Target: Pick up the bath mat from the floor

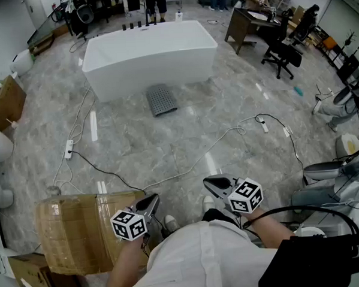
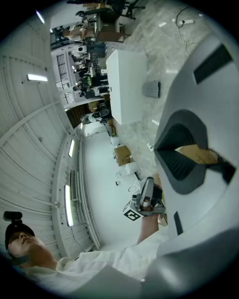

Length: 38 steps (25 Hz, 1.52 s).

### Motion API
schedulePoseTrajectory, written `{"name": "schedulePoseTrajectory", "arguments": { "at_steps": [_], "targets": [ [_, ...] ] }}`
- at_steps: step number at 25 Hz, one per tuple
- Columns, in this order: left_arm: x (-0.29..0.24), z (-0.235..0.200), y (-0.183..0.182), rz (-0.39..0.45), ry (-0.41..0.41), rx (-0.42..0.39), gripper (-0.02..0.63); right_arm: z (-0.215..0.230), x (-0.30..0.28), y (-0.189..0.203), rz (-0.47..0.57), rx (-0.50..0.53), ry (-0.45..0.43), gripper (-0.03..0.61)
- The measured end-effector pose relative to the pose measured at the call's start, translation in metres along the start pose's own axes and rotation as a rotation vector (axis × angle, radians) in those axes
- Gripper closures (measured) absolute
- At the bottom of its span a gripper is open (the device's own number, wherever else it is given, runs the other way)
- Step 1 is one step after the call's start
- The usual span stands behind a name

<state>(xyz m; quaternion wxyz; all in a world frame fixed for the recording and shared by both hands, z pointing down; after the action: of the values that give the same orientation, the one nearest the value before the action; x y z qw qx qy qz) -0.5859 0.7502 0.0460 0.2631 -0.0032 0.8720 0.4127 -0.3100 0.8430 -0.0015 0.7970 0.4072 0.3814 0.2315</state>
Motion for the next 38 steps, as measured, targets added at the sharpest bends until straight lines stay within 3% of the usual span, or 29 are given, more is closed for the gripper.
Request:
{"name": "schedulePoseTrajectory", "arguments": {
  "at_steps": [5,13,21,24,27,32,38],
  "targets": [
    [-0.068,0.020,-0.040,0.034,0.014,-0.067,0.607,0.064,0.031,-0.026,0.080,0.062,0.043,0.574],
    [-0.182,0.100,-0.081,0.028,0.066,-0.127,0.607,0.157,0.118,-0.015,0.132,0.032,0.086,0.574],
    [-0.258,0.126,-0.109,0.023,0.045,-0.070,0.607,0.242,0.161,-0.004,0.117,0.008,0.092,0.572],
    [-0.277,0.113,-0.124,0.023,0.023,-0.030,0.607,0.268,0.151,-0.014,0.110,0.016,0.093,0.568],
    [-0.306,0.089,-0.145,0.026,0.036,-0.005,0.606,0.298,0.131,-0.031,0.115,0.015,0.102,0.470],
    [-0.376,0.030,-0.186,-0.001,0.095,0.038,0.606,0.369,0.090,-0.072,0.099,-0.010,0.104,0.468],
    [-0.444,-0.062,-0.282,-0.019,0.122,0.106,0.606,0.461,0.021,-0.164,0.053,0.009,0.124,0.469]
  ]
}}
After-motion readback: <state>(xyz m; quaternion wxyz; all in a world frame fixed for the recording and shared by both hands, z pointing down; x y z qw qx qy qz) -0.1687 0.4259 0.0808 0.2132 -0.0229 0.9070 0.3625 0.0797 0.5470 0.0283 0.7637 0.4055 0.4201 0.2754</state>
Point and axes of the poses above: the fingertips, and each gripper's own axes: x backward along the fingers, z to its right, y out of its underside, the point moved 8 cm from there along x, backward along the fingers, and after that the axes turned 4 degrees about -y, right-handed, at the moved point
